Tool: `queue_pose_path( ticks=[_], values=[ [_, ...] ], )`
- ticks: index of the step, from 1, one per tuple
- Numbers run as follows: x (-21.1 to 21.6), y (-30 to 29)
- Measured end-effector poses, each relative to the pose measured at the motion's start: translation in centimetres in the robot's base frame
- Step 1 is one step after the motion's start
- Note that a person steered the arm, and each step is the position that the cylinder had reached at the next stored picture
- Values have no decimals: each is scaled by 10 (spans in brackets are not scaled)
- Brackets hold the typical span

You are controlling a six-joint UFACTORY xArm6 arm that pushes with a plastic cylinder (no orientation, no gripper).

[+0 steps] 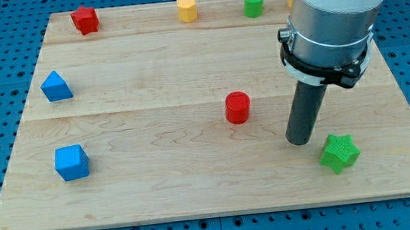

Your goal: Slightly move the green star towards the right of the board

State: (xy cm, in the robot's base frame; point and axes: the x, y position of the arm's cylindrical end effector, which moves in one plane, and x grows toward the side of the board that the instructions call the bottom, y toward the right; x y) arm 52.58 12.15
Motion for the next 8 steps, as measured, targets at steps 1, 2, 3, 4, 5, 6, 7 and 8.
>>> queue_pose_path(
  ticks=[1,2,3,4,5,6,7,8],
  values=[
    [0,0],
    [6,0],
    [9,0],
    [9,0],
    [8,0],
    [1,0],
    [-2,0],
    [-2,0]
  ],
)
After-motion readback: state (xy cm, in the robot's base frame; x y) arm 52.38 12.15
